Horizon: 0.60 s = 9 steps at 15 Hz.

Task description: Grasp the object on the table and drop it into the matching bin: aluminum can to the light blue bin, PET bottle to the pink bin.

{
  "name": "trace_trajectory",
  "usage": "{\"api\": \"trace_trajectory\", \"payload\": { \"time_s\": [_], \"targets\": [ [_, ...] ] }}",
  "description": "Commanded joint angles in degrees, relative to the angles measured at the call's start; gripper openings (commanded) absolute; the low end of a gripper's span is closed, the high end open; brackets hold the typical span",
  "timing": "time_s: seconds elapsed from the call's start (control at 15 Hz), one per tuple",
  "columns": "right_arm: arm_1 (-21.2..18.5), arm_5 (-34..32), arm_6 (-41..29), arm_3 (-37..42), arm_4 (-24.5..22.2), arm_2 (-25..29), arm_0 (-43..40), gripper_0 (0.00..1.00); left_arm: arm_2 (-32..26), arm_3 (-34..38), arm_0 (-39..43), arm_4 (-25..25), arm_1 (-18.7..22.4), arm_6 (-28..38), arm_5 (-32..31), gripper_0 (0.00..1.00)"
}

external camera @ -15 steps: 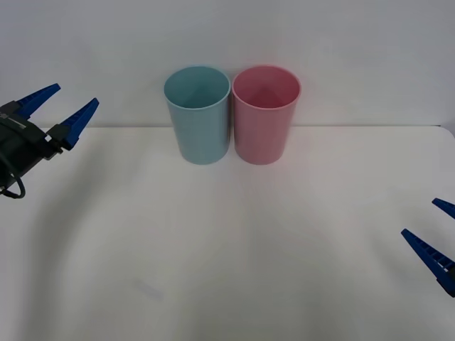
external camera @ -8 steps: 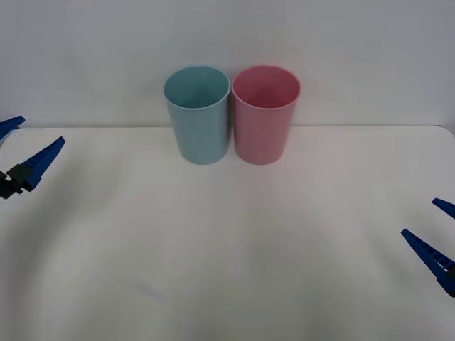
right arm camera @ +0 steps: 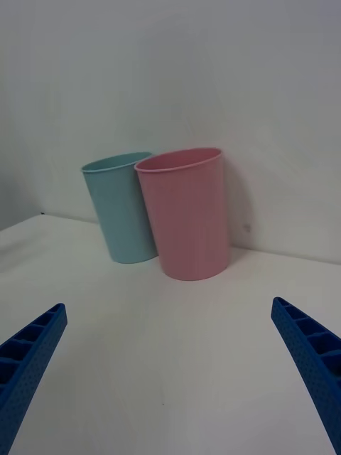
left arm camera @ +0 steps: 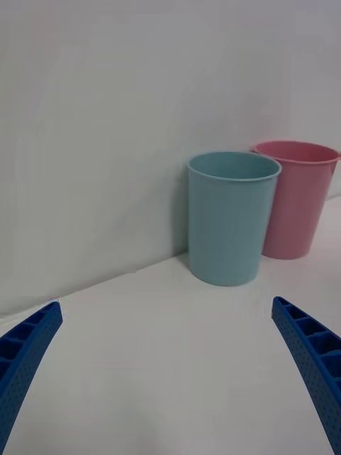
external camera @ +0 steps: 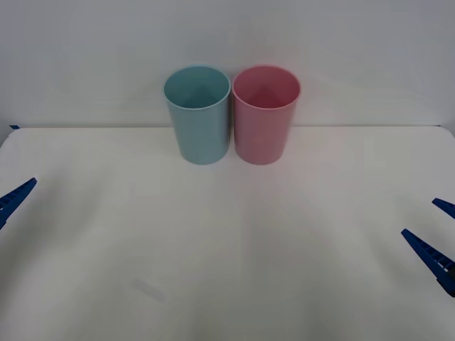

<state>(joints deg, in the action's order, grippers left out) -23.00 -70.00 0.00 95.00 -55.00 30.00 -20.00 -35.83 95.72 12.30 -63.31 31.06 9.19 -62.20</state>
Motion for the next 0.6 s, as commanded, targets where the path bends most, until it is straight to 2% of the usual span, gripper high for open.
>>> {"api": "trace_trajectory", "payload": {
  "time_s": [0.07,0.27,0.6],
  "targets": [
    [0.00,0.00,0.00,0.00,0.00,0.00,0.00,1.00,-0.21,-0.01,3.44,3.28,0.84,-0.66,-0.20,1.00],
    [0.00,0.00,0.00,0.00,0.00,0.00,0.00,1.00,-0.21,-0.01,5.54,6.01,1.02,-0.93,-0.20,1.00],
    [0.00,0.00,0.00,0.00,0.00,0.00,0.00,1.00,0.67,-0.01,6.51,6.36,1.02,-1.01,-0.20,1.00]
  ]
}}
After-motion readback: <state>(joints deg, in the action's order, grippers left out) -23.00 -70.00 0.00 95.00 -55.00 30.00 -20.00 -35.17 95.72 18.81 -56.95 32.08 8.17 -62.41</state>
